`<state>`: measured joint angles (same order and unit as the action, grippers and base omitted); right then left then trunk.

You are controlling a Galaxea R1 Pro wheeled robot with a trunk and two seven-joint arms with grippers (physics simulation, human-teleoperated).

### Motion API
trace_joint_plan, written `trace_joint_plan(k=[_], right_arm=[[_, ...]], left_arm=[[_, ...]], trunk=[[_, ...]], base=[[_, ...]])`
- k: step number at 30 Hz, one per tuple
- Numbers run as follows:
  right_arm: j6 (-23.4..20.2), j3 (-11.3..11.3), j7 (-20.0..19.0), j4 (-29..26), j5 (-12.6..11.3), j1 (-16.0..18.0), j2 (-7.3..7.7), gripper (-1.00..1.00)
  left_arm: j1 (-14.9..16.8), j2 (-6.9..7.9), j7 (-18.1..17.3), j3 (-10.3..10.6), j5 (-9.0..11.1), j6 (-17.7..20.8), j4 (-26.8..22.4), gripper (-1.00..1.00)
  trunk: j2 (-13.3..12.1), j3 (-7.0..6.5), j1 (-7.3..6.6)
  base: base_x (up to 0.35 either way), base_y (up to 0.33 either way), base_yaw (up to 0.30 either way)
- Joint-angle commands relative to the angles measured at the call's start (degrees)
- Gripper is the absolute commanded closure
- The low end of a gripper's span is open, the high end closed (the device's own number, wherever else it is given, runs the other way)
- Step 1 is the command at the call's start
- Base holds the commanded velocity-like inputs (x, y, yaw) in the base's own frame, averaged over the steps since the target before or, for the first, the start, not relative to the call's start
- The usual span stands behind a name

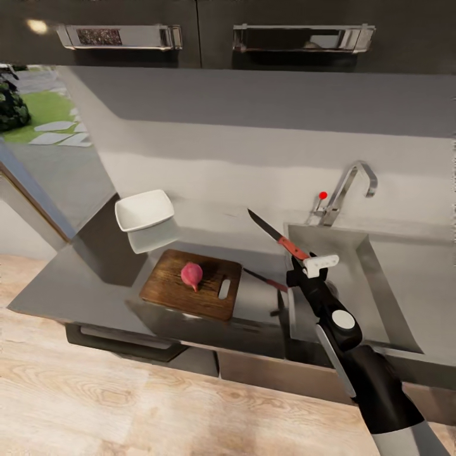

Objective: In the kitchen, take the Vidalia onion out of the sink, dice it on the chopping board with the paring knife, put the diced onion into the bowl on the countertop, then place both the paring knife and the chopping board into the sink.

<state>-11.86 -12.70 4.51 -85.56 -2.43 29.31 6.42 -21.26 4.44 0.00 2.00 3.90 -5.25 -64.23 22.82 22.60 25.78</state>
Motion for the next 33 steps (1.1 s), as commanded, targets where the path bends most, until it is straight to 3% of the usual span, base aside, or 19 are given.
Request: trace_joint_plan(k=[1,9,15,20,24,27,28,33], right_arm=[[-0.3,-0.2,0.3,-0.2,-0.4,0.0,0.08,1.00],[-0.4,-0.2,0.3,-0.6,-0.4,0.0,0.08,1.00],[-0.5,-0.1,0.3,-0.6,-0.4,0.0,0.01,1.00],[-3.5,-0.1,0.7,-2.4,0.9,0.0,-0.08,1.00],[-5.7,-0.1,2.7,-3.7,7.3,0.0,-0.48,1.00],[-6.9,-0.2,4.6,-4.4,12.2,0.0,-1.82,1.00],[-7.3,-0.2,6.0,-4.9,17.3,0.0,-4.27,1.00],[-7.4,-0.2,6.5,-5.0,25.7,0.0,-7.79,1.00]], left_arm=[[0.0,0.04,0.0,0.1,0.4,-0.1,-0.1,-1.00],[0.0,0.04,0.0,0.1,0.4,-0.1,-0.1,-1.00],[0.0,0.04,0.0,0.1,0.4,-0.1,-0.1,-1.00],[0.0,0.04,0.0,0.1,0.4,-0.1,-0.1,-1.00],[0.0,0.04,0.0,0.1,0.4,-0.1,-0.2,-1.00],[0.0,0.04,0.0,0.1,0.4,-0.1,-0.1,-1.00],[0.0,0.04,0.0,0.1,0.4,-0.1,-0.1,-1.00],[0.0,0.04,0.0,0.1,0.4,-0.1,0.0,-1.00]], trunk=[[0.1,0.09,0.00],[0.1,0.09,0.00],[0.1,0.09,0.00],[0.1,0.09,0.00],[0.1,0.09,0.00],[0.1,0.09,0.00],[0.1,0.09,0.00],[0.1,0.09,0.00]], base=[[-0.280,0.000,0.000],[-0.282,0.000,0.000],[-0.079,0.000,0.000],[-0.007,0.000,0.000],[0.000,0.000,0.000],[0.000,0.000,0.000],[0.000,0.000,0.000],[0.000,0.000,0.000]])
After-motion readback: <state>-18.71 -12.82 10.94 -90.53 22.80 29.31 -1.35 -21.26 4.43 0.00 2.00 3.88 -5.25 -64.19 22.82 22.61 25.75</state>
